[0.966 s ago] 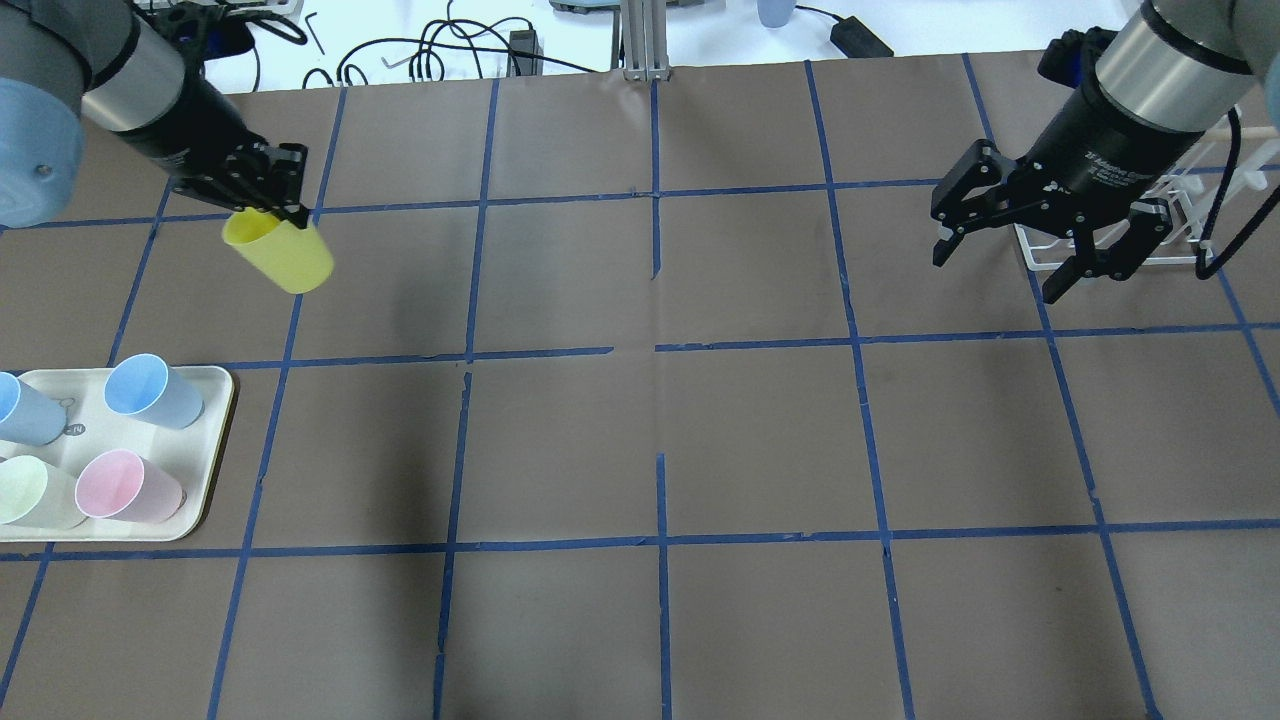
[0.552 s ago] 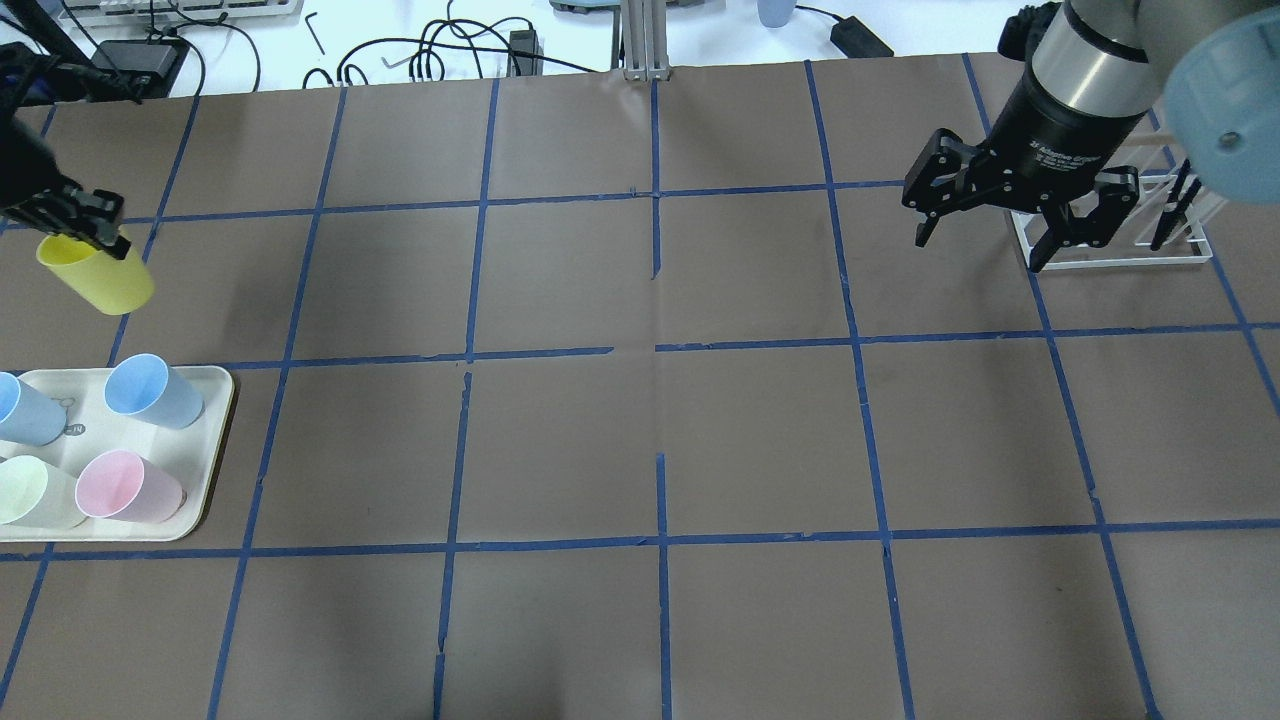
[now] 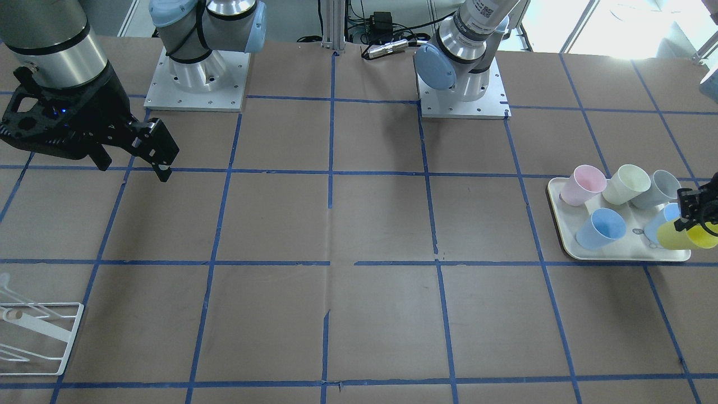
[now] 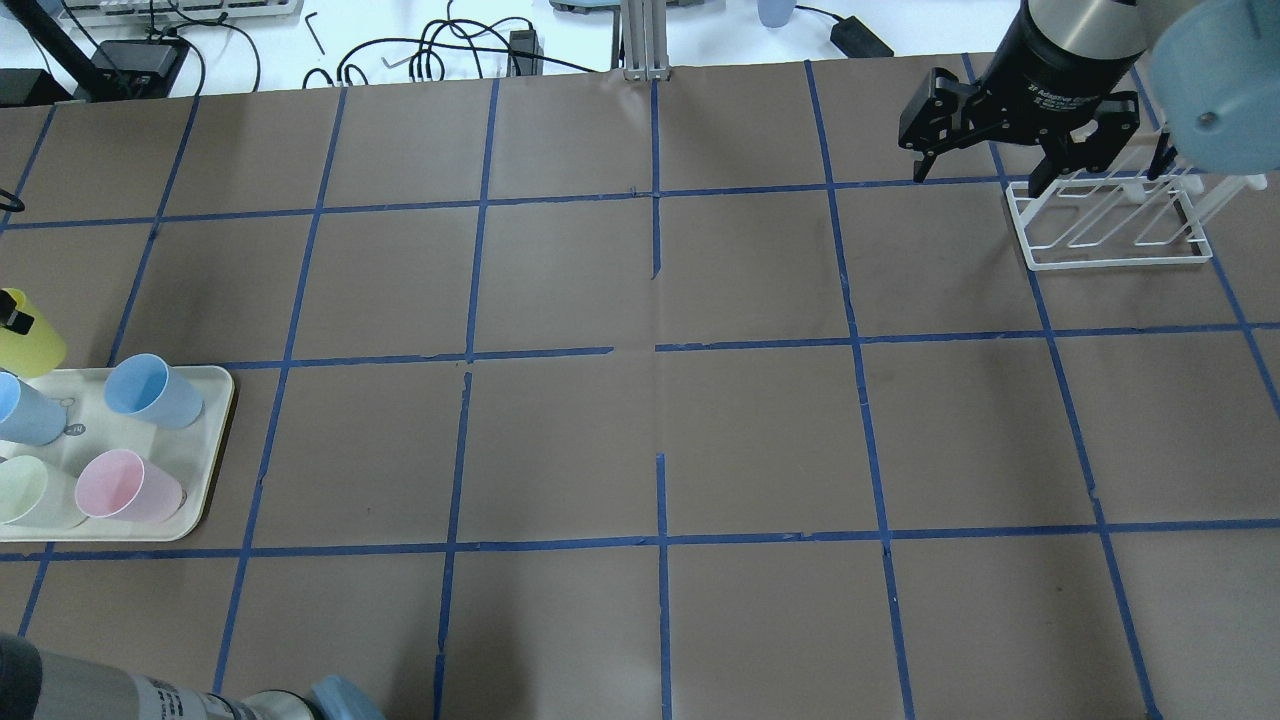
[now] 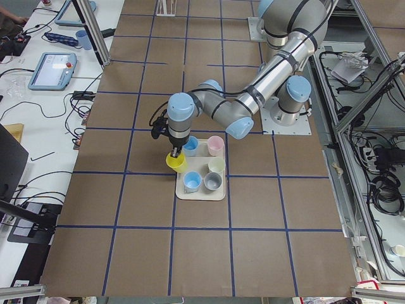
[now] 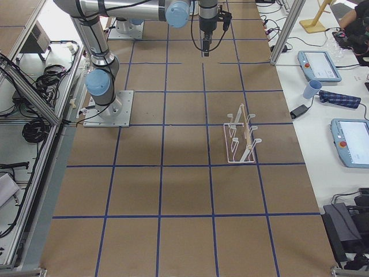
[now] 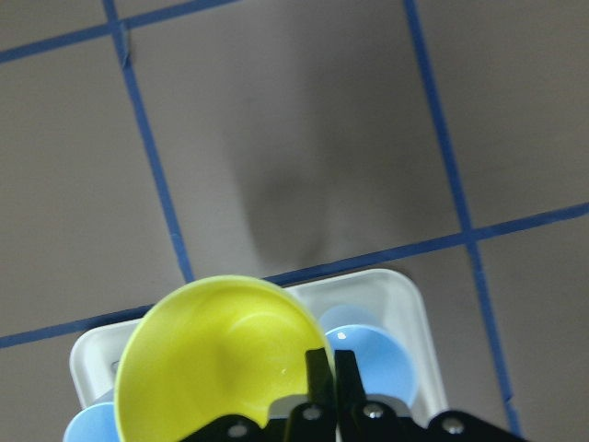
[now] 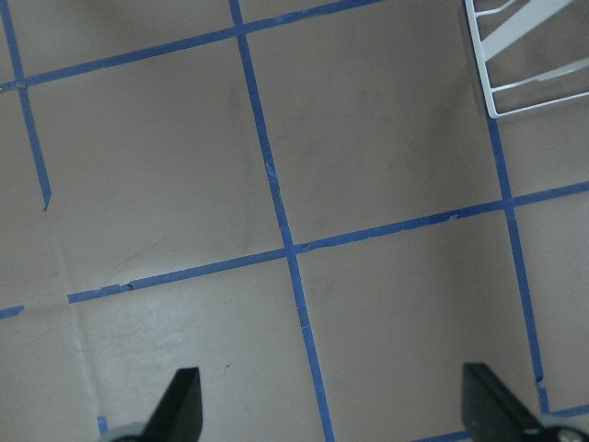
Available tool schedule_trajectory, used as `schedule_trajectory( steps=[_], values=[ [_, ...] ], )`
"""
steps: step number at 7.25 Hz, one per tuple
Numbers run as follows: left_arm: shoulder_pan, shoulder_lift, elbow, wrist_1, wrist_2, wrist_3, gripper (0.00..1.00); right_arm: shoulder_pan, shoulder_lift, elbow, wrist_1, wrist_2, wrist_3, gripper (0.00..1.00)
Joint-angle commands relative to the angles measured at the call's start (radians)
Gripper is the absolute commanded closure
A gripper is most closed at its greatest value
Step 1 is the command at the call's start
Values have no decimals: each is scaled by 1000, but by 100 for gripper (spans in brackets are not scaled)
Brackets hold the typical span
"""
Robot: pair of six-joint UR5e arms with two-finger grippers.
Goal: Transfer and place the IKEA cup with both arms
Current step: 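Carry the yellow cup with the left gripper toward the white tray, then lower the yellow cup into the tray slot and open the left gripper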
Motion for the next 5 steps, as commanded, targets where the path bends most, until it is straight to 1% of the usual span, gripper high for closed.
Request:
schedule_trajectory(
  steps=[1, 2, 3, 4, 5],
  values=[
    [9, 16, -66, 72, -14, 7, 100, 1, -11, 0, -14, -6, -77, 0],
    [9, 20, -57, 67, -13, 8, 100, 1, -12, -12, 6, -7, -76, 0],
    [7, 20, -71, 68, -19, 8, 100, 8, -8, -42, 14, 2, -74, 0],
    [7, 20, -91, 67, -24, 7, 100, 33, 9, -93, 52, 3, -71, 0],
    [9, 23, -115, 76, -18, 11, 100, 48, 15, -137, 140, 3, -47, 0]
  ],
)
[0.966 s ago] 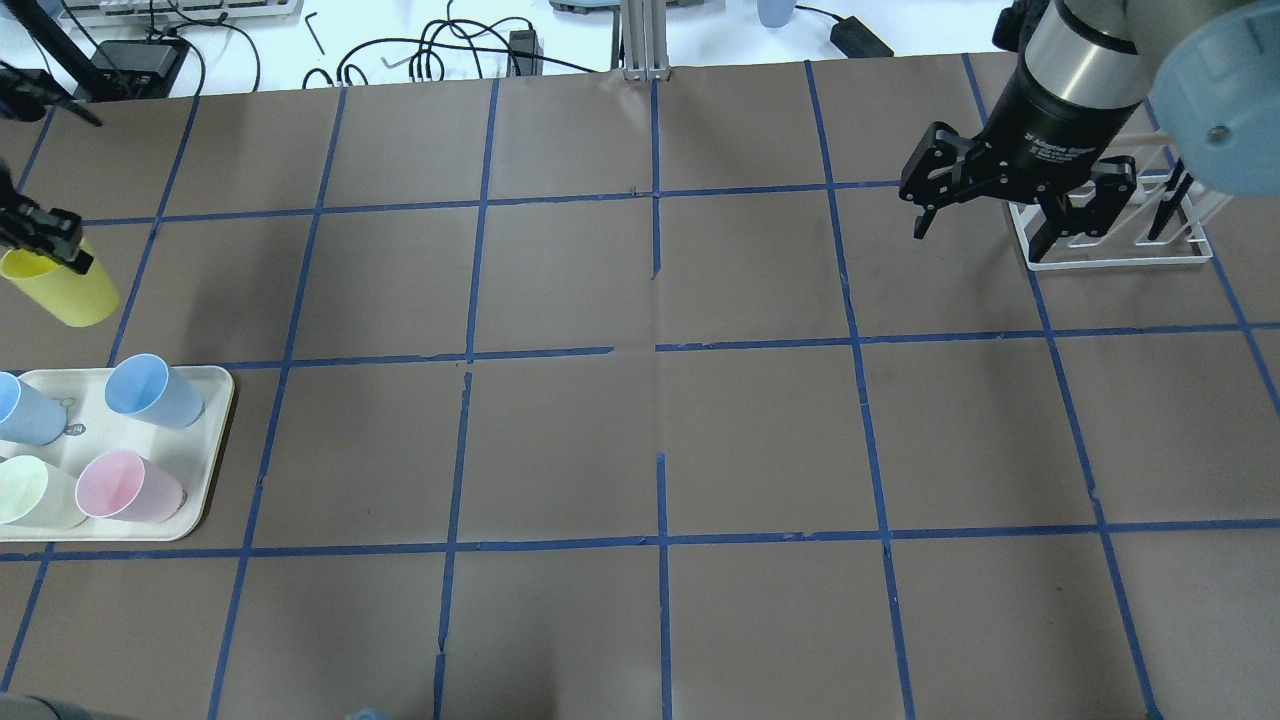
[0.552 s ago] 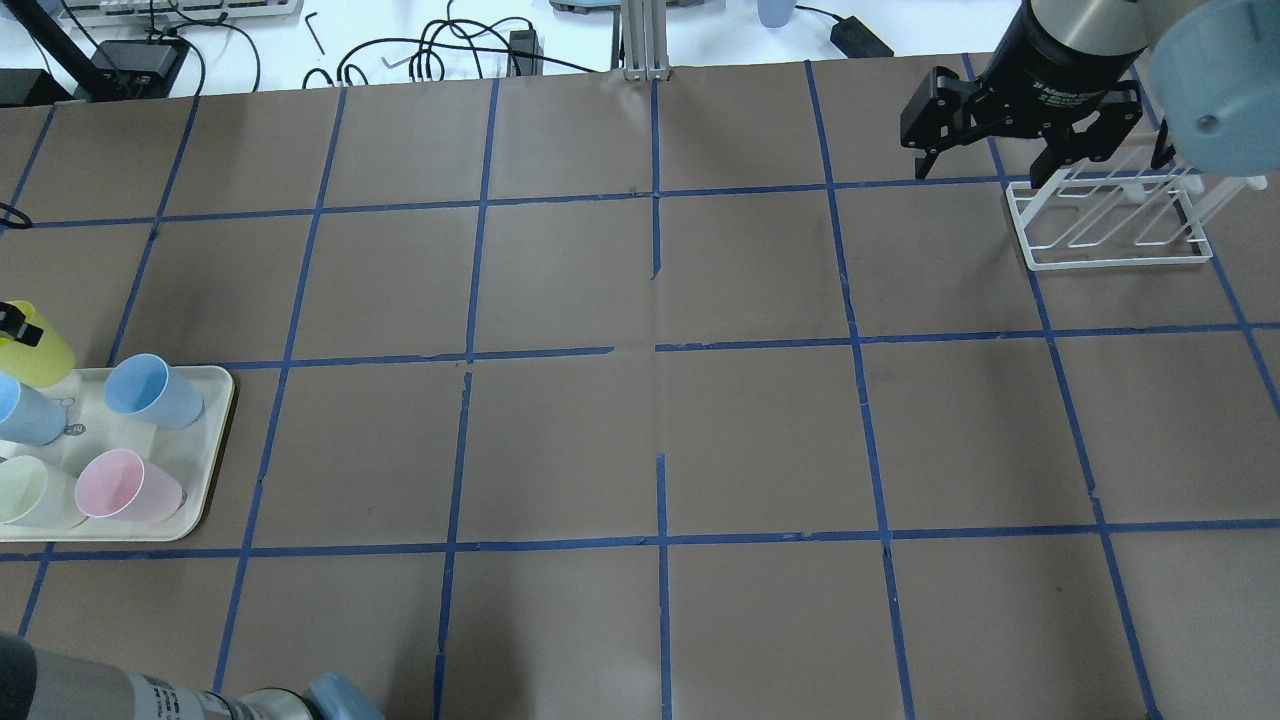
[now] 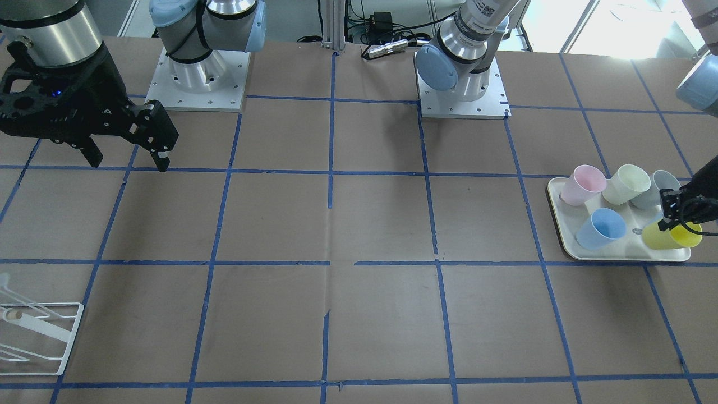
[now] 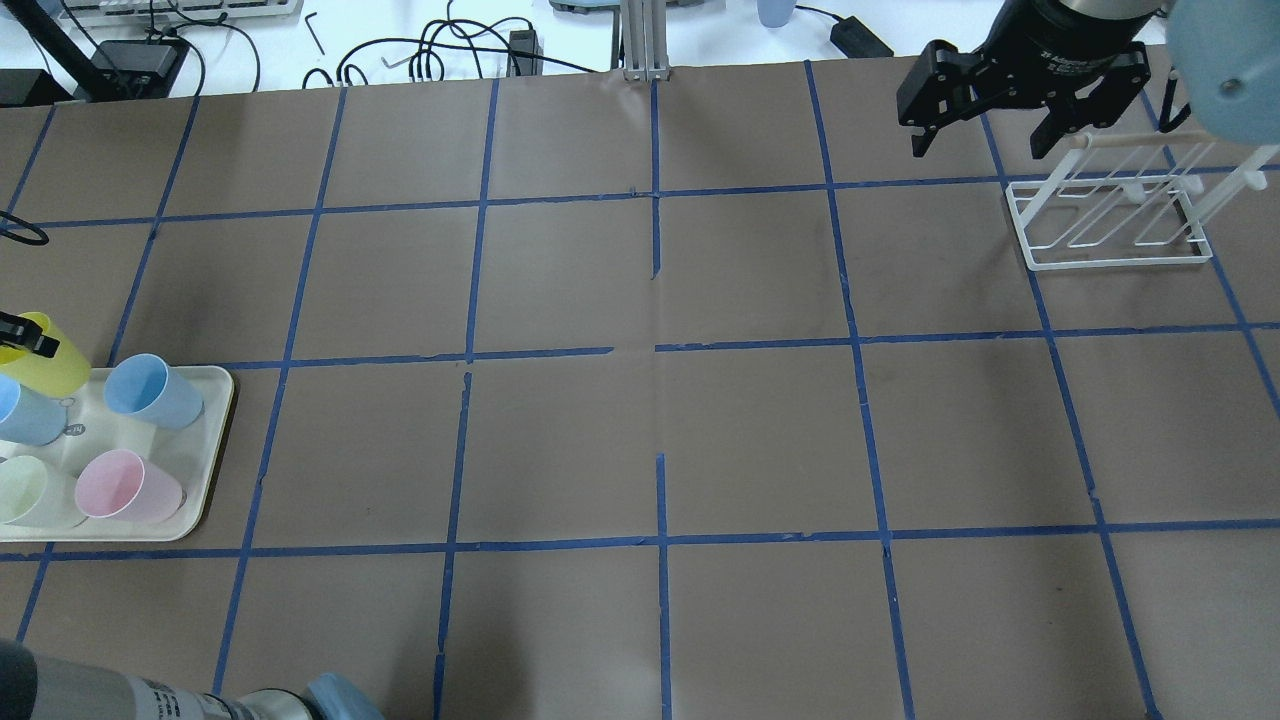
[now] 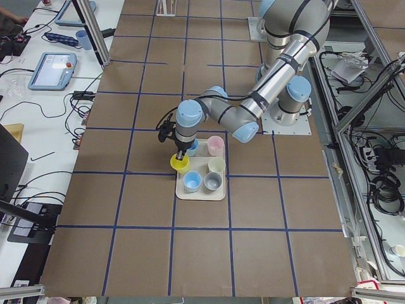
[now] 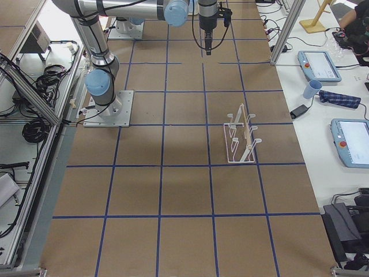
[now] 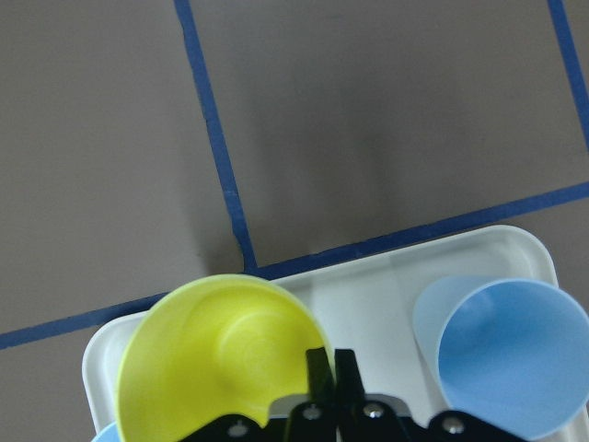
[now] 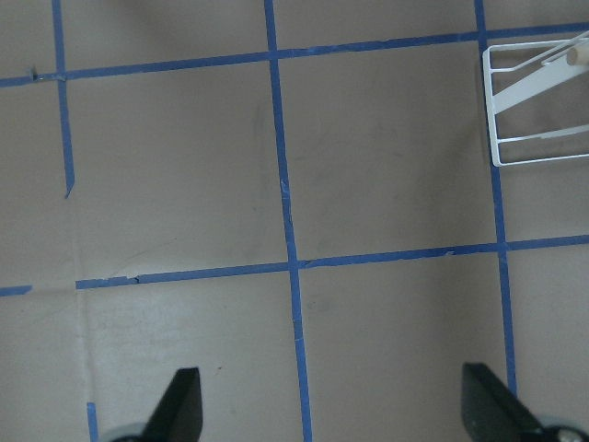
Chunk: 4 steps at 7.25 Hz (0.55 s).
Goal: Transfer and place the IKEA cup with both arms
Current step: 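Lower the yellow cup into the tray slot and open the left gripper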
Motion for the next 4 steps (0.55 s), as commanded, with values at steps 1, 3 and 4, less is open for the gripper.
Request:
schedule_trajectory(
  steps=[1, 3, 4],
  values=[
    [-1, 7, -39, 5, 5, -3, 100, 28, 29, -63, 82, 9, 27, 0],
    [4, 12, -83, 30, 8, -5, 75, 48, 31, -46, 81, 1, 32, 0],
    [6, 3, -85, 66, 8, -11, 23, 48, 26, -28, 79, -2, 31, 0]
  ],
)
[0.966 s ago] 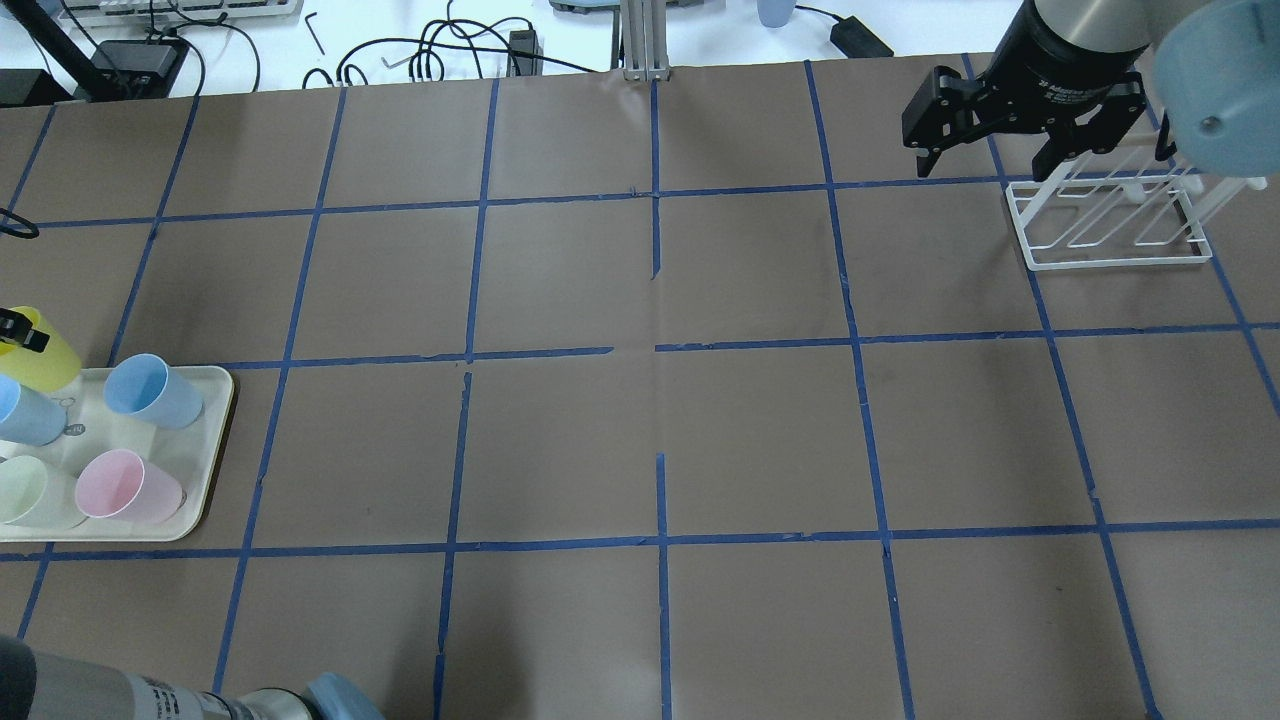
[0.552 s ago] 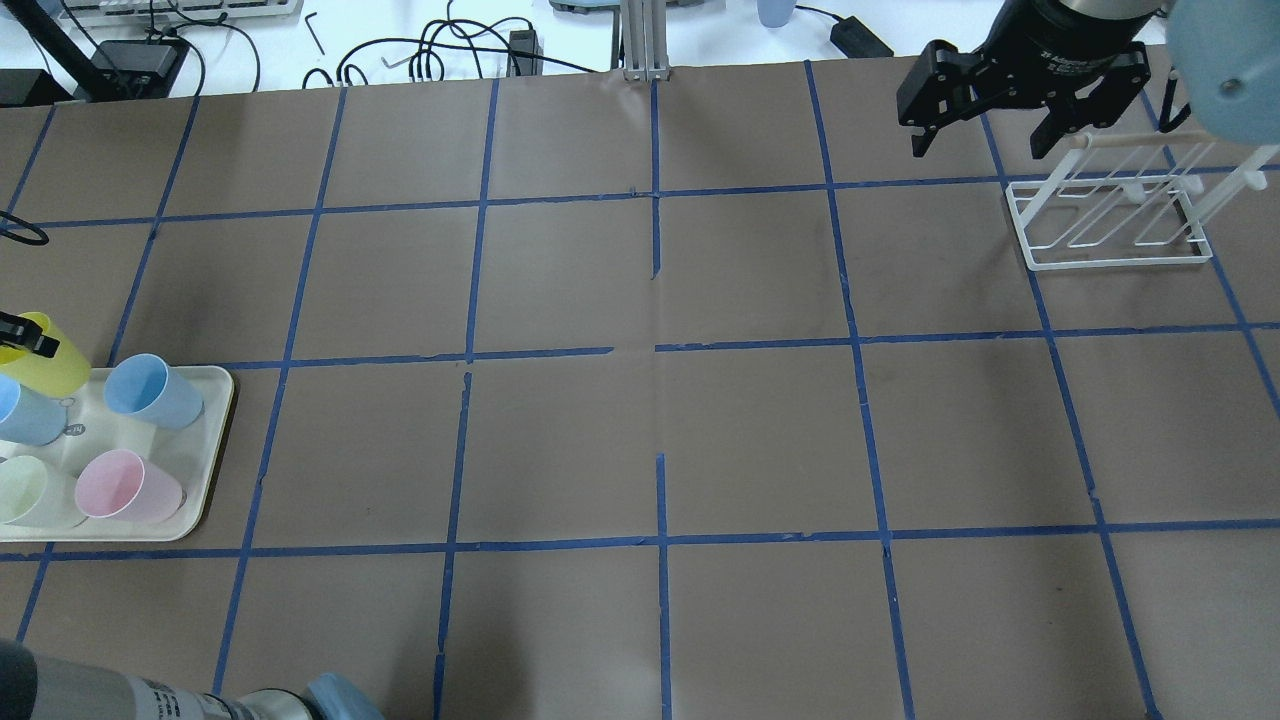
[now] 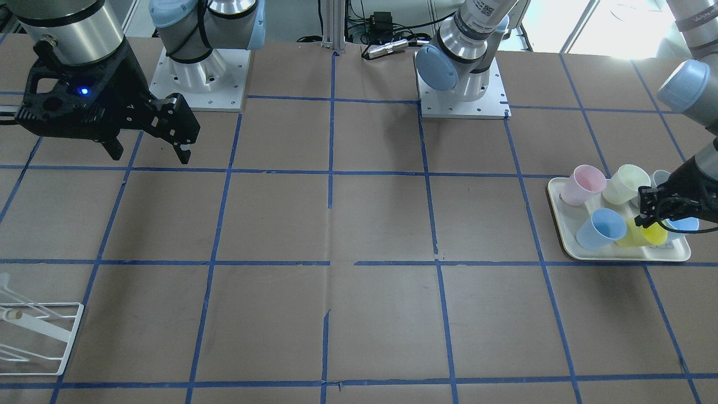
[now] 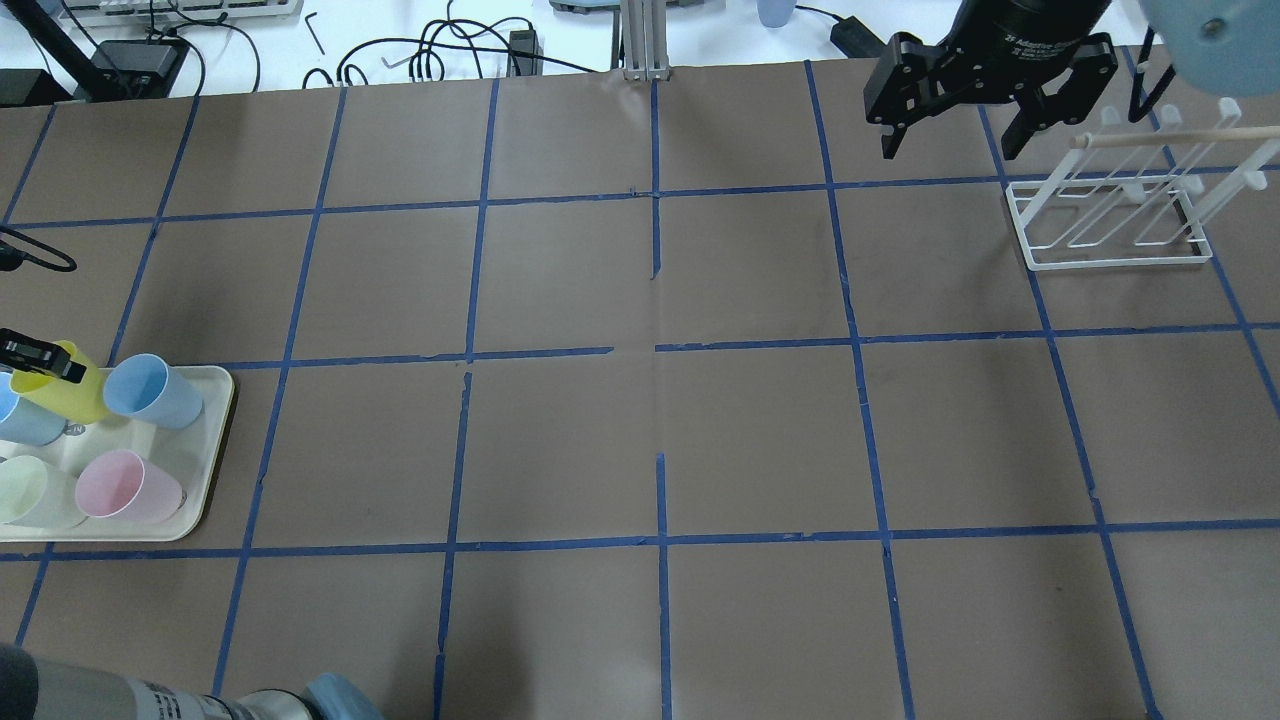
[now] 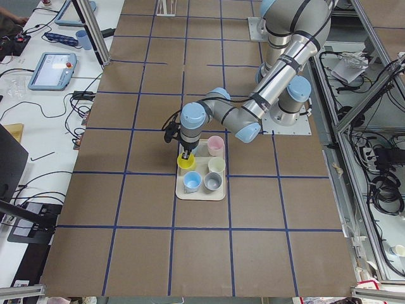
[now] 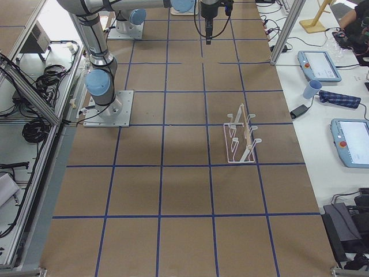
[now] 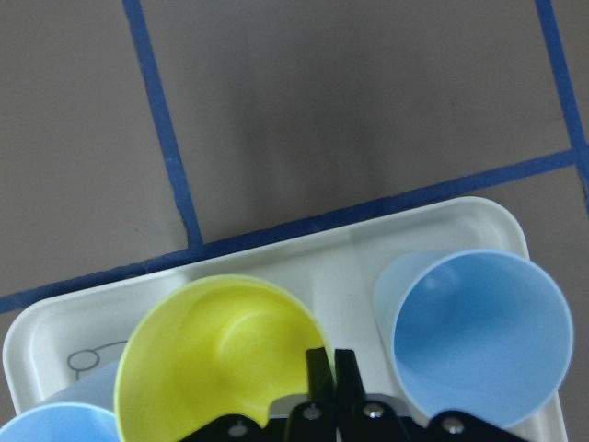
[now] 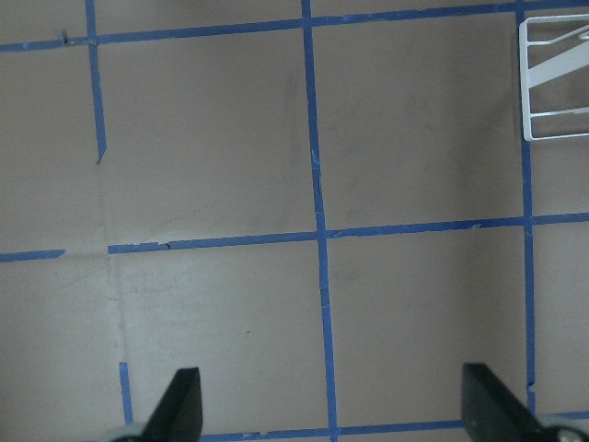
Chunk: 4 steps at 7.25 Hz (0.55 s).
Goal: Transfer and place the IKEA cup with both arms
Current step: 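Lower the yellow cup into the tray slot and open the left gripper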
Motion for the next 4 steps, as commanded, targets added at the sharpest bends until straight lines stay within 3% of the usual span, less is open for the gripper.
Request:
schedule_trajectory(
  steps=[1, 4],
  values=[
    [5, -9, -8, 31, 1, -7, 7, 4, -13, 27, 0, -2, -1, 0],
    [-5, 2, 117, -47, 4, -18, 2, 4, -16, 28, 3, -5, -4, 0]
  ],
)
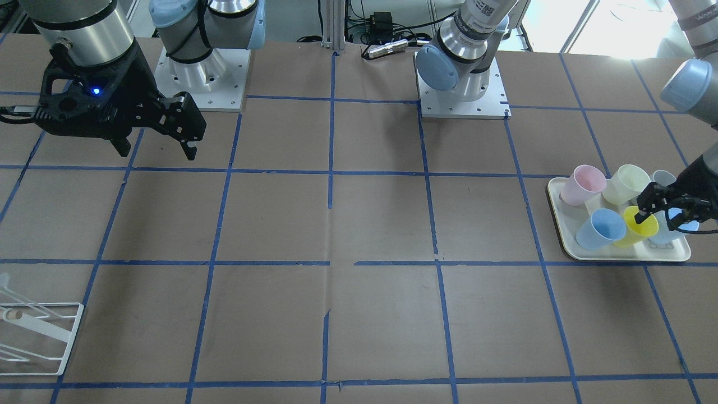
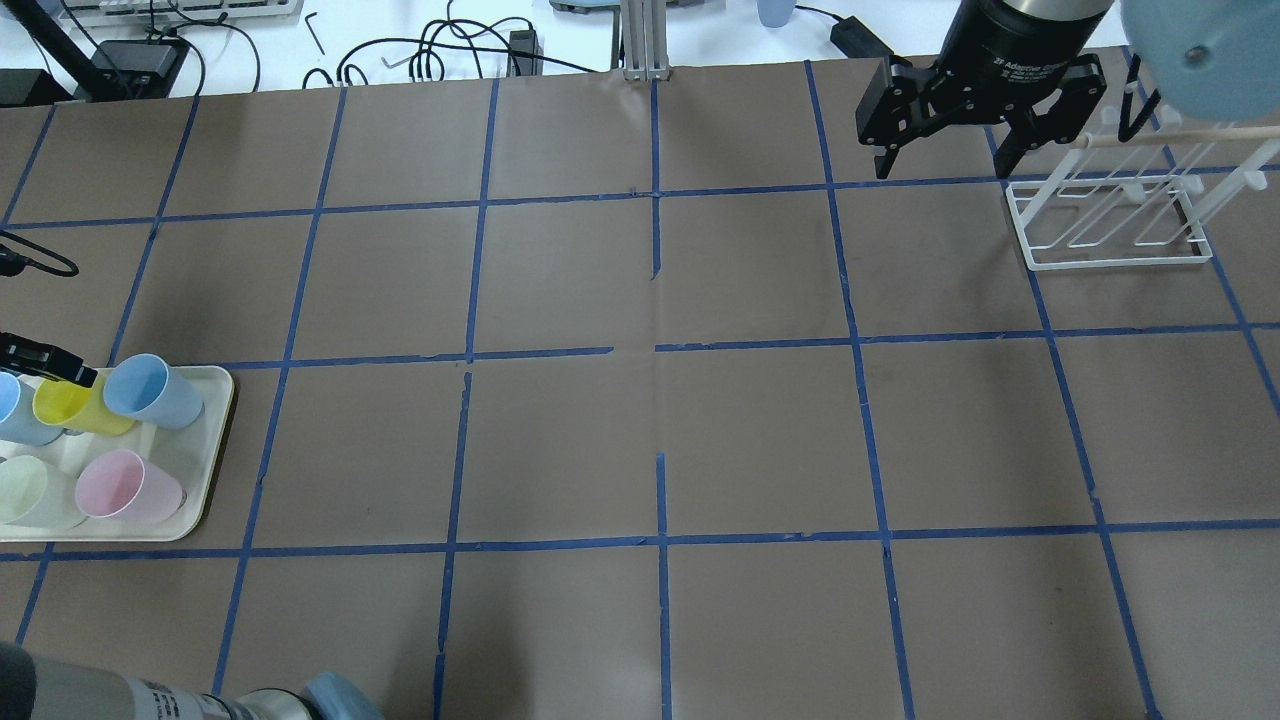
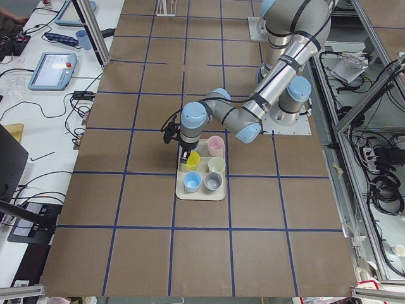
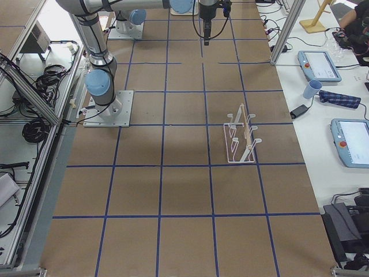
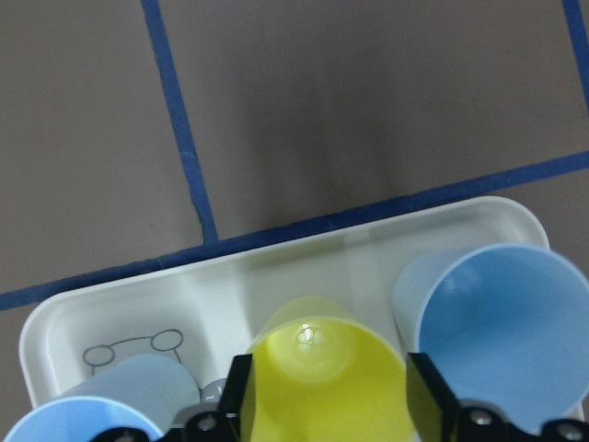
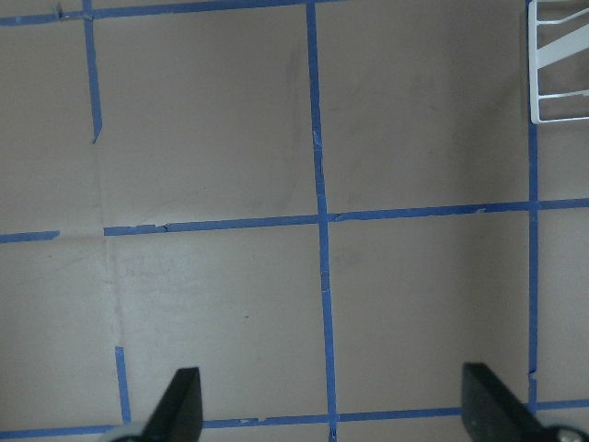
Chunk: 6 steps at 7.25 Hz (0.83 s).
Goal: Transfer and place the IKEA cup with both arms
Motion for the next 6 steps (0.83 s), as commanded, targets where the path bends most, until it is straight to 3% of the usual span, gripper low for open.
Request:
schedule_trajectory(
  steps=[1, 3, 5, 6],
  values=[
    [-29, 19, 141, -176, 2, -35, 2, 0, -2, 0, 1, -2, -1, 0],
    [-184, 54, 222, -288, 6, -223, 0, 0, -4, 0, 4, -4, -3, 0],
    [-360, 91, 234, -329, 8, -526, 0, 0, -4, 0, 6, -4, -4, 0],
    [-449, 115, 236, -342, 52, -639, 0, 0, -4, -1, 6, -4, -4, 0]
  ],
)
